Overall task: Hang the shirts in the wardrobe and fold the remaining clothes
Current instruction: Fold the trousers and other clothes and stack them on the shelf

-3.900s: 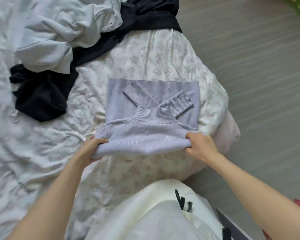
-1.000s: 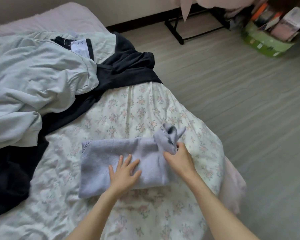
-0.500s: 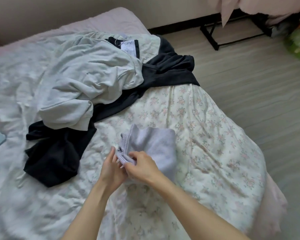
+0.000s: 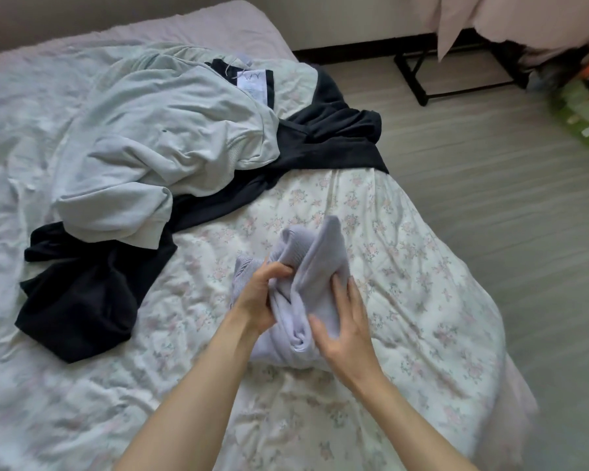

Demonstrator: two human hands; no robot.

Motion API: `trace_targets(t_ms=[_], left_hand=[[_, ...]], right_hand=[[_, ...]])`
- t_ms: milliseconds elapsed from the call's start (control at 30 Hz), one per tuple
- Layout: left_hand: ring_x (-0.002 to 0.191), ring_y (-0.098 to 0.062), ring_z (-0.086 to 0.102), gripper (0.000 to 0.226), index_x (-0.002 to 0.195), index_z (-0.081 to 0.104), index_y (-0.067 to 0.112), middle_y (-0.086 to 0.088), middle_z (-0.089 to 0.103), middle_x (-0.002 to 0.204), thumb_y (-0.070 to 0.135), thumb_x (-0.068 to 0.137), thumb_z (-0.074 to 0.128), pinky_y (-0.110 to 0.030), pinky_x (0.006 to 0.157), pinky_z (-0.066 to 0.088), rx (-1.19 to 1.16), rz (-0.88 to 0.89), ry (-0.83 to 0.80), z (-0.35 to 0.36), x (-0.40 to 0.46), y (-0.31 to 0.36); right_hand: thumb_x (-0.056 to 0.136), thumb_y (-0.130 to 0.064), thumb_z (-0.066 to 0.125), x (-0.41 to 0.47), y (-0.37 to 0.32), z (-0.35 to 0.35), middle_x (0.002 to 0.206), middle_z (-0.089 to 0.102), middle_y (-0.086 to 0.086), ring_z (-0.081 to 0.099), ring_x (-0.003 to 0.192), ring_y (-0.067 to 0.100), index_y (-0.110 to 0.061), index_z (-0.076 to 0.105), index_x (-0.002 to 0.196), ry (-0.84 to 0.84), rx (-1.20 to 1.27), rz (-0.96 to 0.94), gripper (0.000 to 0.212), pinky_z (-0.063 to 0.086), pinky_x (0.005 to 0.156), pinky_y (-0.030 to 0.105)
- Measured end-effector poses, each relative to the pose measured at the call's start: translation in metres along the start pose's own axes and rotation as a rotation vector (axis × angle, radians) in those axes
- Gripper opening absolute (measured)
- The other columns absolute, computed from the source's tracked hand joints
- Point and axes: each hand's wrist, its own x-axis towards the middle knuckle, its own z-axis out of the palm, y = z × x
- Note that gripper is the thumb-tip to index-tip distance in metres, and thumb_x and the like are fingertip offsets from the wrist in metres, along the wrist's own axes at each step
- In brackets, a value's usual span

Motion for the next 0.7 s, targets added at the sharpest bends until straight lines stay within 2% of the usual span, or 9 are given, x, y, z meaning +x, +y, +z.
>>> trace_targets(t_ms=[67, 133, 233, 333, 433, 467, 533, 600, 700], left_hand=[[0.069, -0.021, 0.067, 0.024, 0.097, 0.06, -0.002, -0.011, 0.068, 0.073, 0.01, 0.076, 0.059, -0.027, 0.068, 0.054, 0.029, -0.003, 0.149, -0.013, -0.002, -0.001], [0.09, -0.024, 0.066, 0.036, 0.119, 0.054, 0.0, -0.011, 0.067, 0.098, 0.022, 0.089, 0.055, -0.034, 0.082, 0.052, 0.112, 0.005, 0.274, -0.037, -0.011, -0.007], [0.111, -0.017, 0.053, 0.075, 0.139, 0.033, 0.027, 0.005, 0.047, 0.122, 0.046, 0.074, 0.067, -0.037, 0.096, 0.045, 0.309, -0.029, 0.444, -0.063, -0.034, -0.016], [0.105, -0.007, 0.054, 0.072, 0.136, 0.033, 0.03, 0.012, 0.049, 0.121, 0.028, 0.077, 0.074, -0.025, 0.086, 0.048, 0.576, 0.092, 0.471, -0.065, -0.035, -0.024], [0.104, 0.006, 0.054, 0.061, 0.139, 0.035, 0.027, 0.014, 0.049, 0.129, 0.004, 0.087, 0.058, -0.016, 0.084, 0.048, 0.632, 0.228, 0.461, -0.064, -0.03, -0.026], [0.103, 0.007, 0.055, 0.06, 0.138, 0.037, 0.029, 0.015, 0.051, 0.127, 0.002, 0.088, 0.056, -0.015, 0.082, 0.048, 0.567, 0.235, 0.416, -0.067, -0.032, -0.028], [0.112, -0.008, 0.058, 0.06, 0.138, 0.039, 0.03, 0.007, 0.055, 0.13, 0.002, 0.088, 0.058, -0.03, 0.091, 0.05, 0.394, 0.201, 0.296, -0.079, -0.043, -0.034], [0.115, -0.02, 0.058, 0.061, 0.138, 0.039, 0.028, -0.002, 0.057, 0.131, 0.003, 0.086, 0.059, -0.041, 0.094, 0.048, 0.253, 0.168, 0.25, -0.09, -0.057, -0.045], [0.11, -0.019, 0.059, 0.06, 0.139, 0.036, 0.024, -0.007, 0.054, 0.132, 0.002, 0.088, 0.058, -0.036, 0.087, 0.051, 0.331, 0.15, 0.441, -0.099, -0.07, -0.056]], right_hand=[[0.081, -0.065, 0.042, -0.011, 0.006, 0.011, 0.152, -0.022, -0.008, -0.022, 0.141, 0.014, -0.045, -0.014, 0.139, -0.159, -0.144, -0.042, 0.083, -0.006, 0.118, 0.038], [0.085, -0.063, 0.042, -0.018, 0.007, 0.026, 0.145, -0.033, -0.01, -0.036, 0.134, 0.013, -0.043, -0.017, 0.14, -0.281, -0.314, -0.064, 0.083, -0.015, 0.113, 0.042], [0.092, -0.054, 0.035, -0.02, -0.004, 0.045, 0.15, -0.027, -0.004, -0.04, 0.131, 0.011, -0.029, -0.003, 0.149, -0.332, -0.404, -0.171, 0.072, -0.026, 0.108, 0.042], [0.096, -0.038, 0.032, -0.028, -0.011, 0.057, 0.157, -0.004, 0.003, -0.021, 0.14, 0.014, -0.014, 0.012, 0.149, -0.403, -0.423, -0.32, 0.061, -0.024, 0.11, 0.041], [0.092, -0.017, 0.041, -0.032, -0.018, 0.048, 0.136, 0.049, 0.015, 0.04, 0.132, 0.029, -0.002, 0.053, 0.126, -0.213, -0.197, -0.266, 0.039, 0.018, 0.116, 0.044], [0.089, -0.012, 0.044, -0.03, -0.018, 0.044, 0.115, 0.061, 0.017, 0.055, 0.111, 0.033, -0.001, 0.062, 0.111, -0.051, -0.154, -0.24, 0.03, 0.037, 0.103, 0.044], [0.087, -0.015, 0.045, -0.021, -0.018, 0.035, 0.101, 0.062, 0.013, 0.058, 0.094, 0.033, -0.004, 0.065, 0.102, 0.186, -0.209, -0.157, 0.027, 0.047, 0.083, 0.04], [0.09, -0.024, 0.045, -0.012, -0.015, 0.035, 0.128, 0.049, 0.013, 0.046, 0.118, 0.034, -0.011, 0.054, 0.126, 0.136, -0.361, -0.063, 0.039, 0.038, 0.096, 0.045], [0.096, -0.034, 0.033, -0.005, -0.005, 0.049, 0.156, -0.015, -0.002, -0.016, 0.143, 0.021, -0.033, 0.004, 0.149, -0.141, -0.514, -0.056, 0.06, -0.003, 0.116, 0.048]])
